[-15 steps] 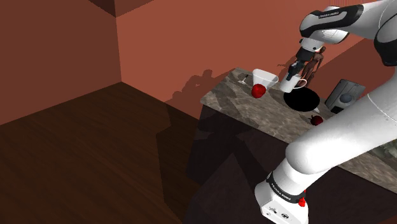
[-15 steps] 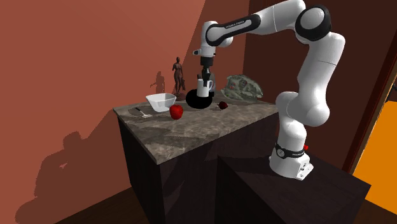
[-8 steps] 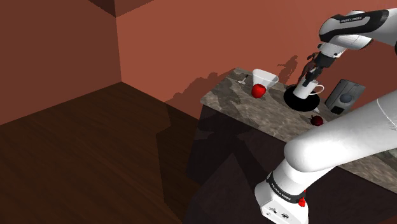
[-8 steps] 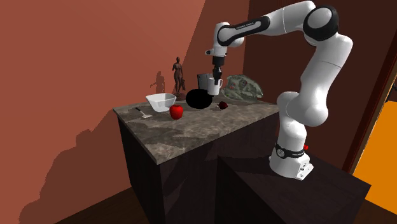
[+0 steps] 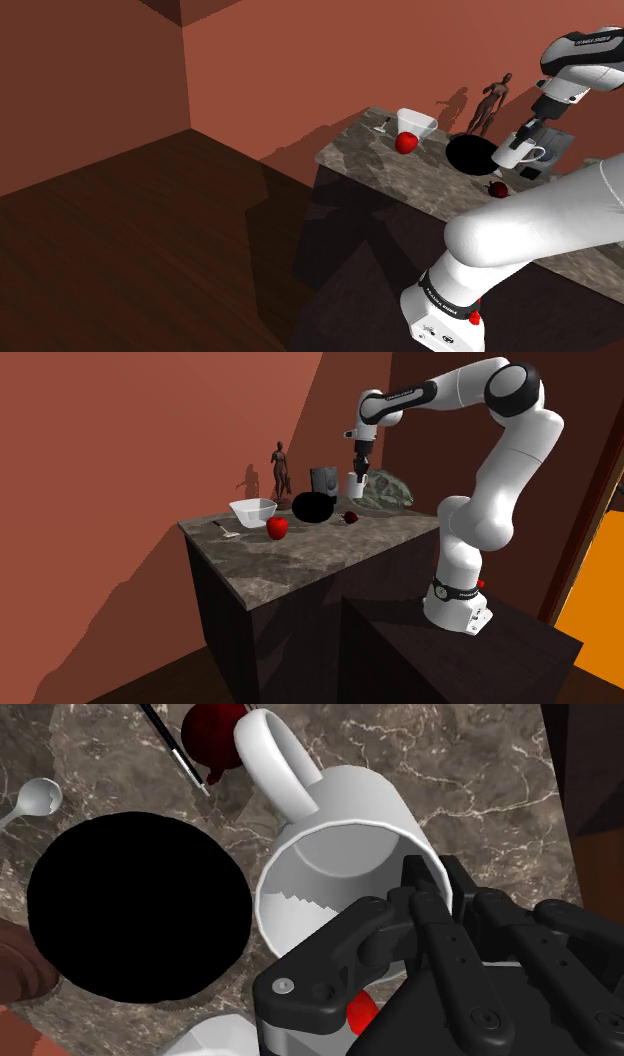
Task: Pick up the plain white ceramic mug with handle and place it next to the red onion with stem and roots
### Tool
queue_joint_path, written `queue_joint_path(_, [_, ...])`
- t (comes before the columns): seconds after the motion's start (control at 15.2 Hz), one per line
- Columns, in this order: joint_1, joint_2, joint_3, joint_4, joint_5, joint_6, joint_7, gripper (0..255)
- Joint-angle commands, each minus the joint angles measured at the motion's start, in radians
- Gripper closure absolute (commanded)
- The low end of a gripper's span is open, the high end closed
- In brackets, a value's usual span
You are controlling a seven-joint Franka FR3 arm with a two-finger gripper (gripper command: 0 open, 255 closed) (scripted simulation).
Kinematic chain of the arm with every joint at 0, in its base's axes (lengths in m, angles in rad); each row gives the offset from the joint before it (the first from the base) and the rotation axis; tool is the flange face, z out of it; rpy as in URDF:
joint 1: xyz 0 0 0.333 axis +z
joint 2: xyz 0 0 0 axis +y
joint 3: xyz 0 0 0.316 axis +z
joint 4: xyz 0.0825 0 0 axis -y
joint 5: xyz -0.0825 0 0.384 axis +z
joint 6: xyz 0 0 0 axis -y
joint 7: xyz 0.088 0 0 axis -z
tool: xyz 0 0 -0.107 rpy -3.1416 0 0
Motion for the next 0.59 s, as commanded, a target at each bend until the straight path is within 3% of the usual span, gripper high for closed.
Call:
queue_joint_path(0.0, [-0.009,0.003,-0.039,0.018,-0.006,-0.007,-0.05,255])
queue_joint_path(0.4, [-0.023,0.018,-0.167,0.079,-0.018,-0.024,-0.198,255])
queue_joint_path(0.53, [-0.023,0.019,-0.175,0.054,-0.021,0.002,-0.198,255])
